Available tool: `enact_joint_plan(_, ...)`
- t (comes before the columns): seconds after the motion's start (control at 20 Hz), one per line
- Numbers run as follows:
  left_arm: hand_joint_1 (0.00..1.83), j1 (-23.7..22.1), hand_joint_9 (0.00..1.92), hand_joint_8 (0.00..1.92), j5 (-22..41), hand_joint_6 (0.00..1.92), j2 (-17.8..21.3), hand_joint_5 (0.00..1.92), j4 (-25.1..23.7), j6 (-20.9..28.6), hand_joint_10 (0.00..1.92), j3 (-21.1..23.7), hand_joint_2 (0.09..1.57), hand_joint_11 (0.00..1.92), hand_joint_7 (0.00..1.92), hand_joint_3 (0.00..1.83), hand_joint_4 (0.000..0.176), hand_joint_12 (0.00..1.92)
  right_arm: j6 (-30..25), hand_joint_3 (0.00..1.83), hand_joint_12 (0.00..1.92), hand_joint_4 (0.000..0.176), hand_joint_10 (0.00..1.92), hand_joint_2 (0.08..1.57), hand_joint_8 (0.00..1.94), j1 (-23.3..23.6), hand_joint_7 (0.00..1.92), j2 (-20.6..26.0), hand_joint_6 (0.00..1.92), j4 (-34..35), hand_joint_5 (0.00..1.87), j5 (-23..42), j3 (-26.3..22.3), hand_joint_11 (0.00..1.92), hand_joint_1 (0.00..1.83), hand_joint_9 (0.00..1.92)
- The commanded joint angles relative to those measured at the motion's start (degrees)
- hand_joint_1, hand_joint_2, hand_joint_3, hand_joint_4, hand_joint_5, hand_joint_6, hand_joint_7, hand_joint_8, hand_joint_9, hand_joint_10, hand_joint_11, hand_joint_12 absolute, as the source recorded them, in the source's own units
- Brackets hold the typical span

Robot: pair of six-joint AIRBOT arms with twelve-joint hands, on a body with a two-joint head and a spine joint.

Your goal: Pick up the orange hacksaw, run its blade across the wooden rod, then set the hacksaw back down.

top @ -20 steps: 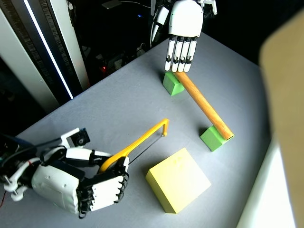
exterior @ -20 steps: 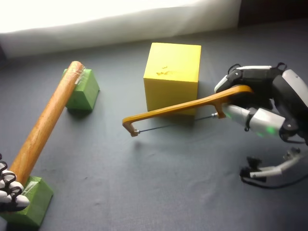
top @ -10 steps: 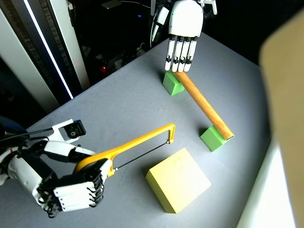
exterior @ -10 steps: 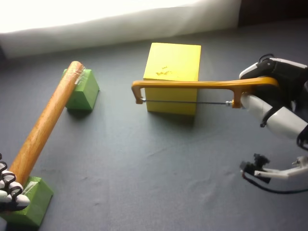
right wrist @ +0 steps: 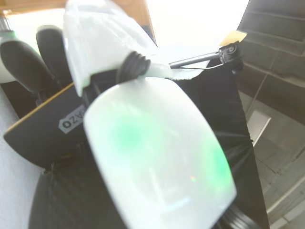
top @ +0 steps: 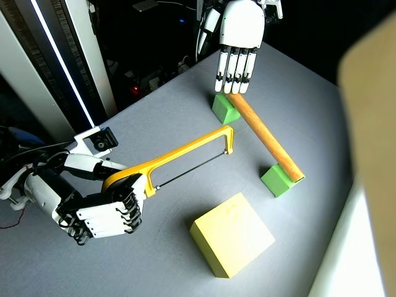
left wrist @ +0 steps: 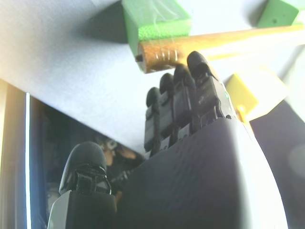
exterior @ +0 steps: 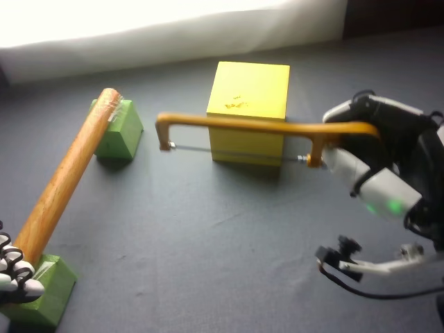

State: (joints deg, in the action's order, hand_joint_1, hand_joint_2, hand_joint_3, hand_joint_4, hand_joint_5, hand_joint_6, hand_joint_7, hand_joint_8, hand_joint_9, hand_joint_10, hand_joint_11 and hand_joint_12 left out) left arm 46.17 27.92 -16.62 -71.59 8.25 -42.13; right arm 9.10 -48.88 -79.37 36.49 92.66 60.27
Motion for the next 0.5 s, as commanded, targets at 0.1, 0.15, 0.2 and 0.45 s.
enact_joint_plan(0.1, 0.10, -0.5, 0.23, 0.00, 1.0, 0.00, 0.0, 0.22, 1.2, 0.1, 0.01, -0.3, 1.28, 0.00, 0.23, 0.00, 0.000, 0.49, -0.1, 0.00, 1.39, 0.000, 1.31, 1.13, 1.04, 2.3, 0.94, -1.3, 0.96, -3.0, 0.88, 6.7, 1.0, 0.81, 1.37, 0.92)
enact_joint_plan(0.15, 0.10, -0.5, 0.23, 0.00, 1.0, 0.00, 0.0, 0.23, 1.2, 0.1, 0.01, -0.3, 1.28, 0.00, 0.24, 0.00, 0.000, 0.48, 0.7, 0.00, 1.39, 0.000, 1.30, 1.12, 1.03, 2.9, 0.95, -1.9, 0.94, -2.7, 0.90, 6.7, 1.3, 0.81, 1.37, 0.93)
enact_joint_plan(0.2, 0.10, -0.5, 0.23, 0.00, 1.0, 0.01, 0.0, 0.25, 1.2, 0.1, 0.00, -0.3, 1.28, 0.00, 0.24, 0.00, 0.000, 0.46, 1.3, 0.00, 1.38, 0.000, 1.30, 1.13, 1.04, 3.7, 0.95, -2.7, 0.94, -2.6, 0.90, 6.5, 1.7, 0.82, 1.37, 0.92)
enact_joint_plan(0.45, 0.12, -0.6, 0.24, 0.00, 1.0, 0.00, 0.0, 0.25, 1.2, 0.1, 0.01, -0.3, 1.28, 0.00, 0.25, 0.00, 0.000, 0.45, 3.5, 0.00, 1.36, 0.000, 1.29, 1.12, 1.00, 5.8, 0.96, -6.9, 0.93, -2.5, 0.90, 5.1, 4.0, 0.83, 1.38, 0.93)
